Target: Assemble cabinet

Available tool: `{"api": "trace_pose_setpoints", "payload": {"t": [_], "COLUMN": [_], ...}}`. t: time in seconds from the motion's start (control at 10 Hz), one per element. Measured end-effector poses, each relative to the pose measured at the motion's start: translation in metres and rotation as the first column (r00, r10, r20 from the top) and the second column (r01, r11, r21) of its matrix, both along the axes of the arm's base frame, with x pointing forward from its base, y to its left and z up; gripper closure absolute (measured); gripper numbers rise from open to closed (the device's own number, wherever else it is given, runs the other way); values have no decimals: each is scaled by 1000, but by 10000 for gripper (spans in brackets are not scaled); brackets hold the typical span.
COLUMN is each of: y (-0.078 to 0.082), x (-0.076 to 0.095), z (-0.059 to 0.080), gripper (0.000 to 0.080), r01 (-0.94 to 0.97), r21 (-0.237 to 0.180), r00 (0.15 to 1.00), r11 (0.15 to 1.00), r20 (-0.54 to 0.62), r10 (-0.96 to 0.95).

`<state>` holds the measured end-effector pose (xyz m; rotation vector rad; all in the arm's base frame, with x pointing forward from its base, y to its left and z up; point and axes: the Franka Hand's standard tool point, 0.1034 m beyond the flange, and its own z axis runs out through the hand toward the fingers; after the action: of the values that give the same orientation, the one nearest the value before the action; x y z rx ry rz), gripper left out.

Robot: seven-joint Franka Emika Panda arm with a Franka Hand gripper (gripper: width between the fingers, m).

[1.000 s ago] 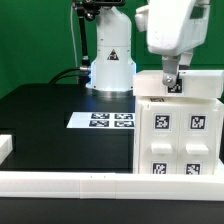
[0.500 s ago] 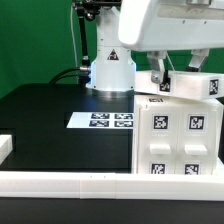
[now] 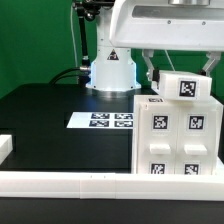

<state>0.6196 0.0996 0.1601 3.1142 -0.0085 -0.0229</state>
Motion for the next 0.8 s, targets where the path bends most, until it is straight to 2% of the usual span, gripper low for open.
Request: {"api": "trace_pose_setpoints", "payload": {"t": [0.2,0.3,0.4,0.5,0.6,0.7,0.8], "y": [1,2,3,3,4,4,4], "x": [0,0,-1,-1,-1,0,0], "z": [0,0,-1,-1,-1,-1,-1], "gripper": [245,245,245,245,245,245,245], "r01": [137,283,468,634,746,800,810], "r21": [-1,15,55,112,142,146,145], "r00": [991,959,883,770,660,593,579], "r11": [991,959,882,766,651,582,568], "r20": [4,11,13,2,-27,-42,-44], "r10": [-137,-283,-469,-638,-751,-804,-814]}}
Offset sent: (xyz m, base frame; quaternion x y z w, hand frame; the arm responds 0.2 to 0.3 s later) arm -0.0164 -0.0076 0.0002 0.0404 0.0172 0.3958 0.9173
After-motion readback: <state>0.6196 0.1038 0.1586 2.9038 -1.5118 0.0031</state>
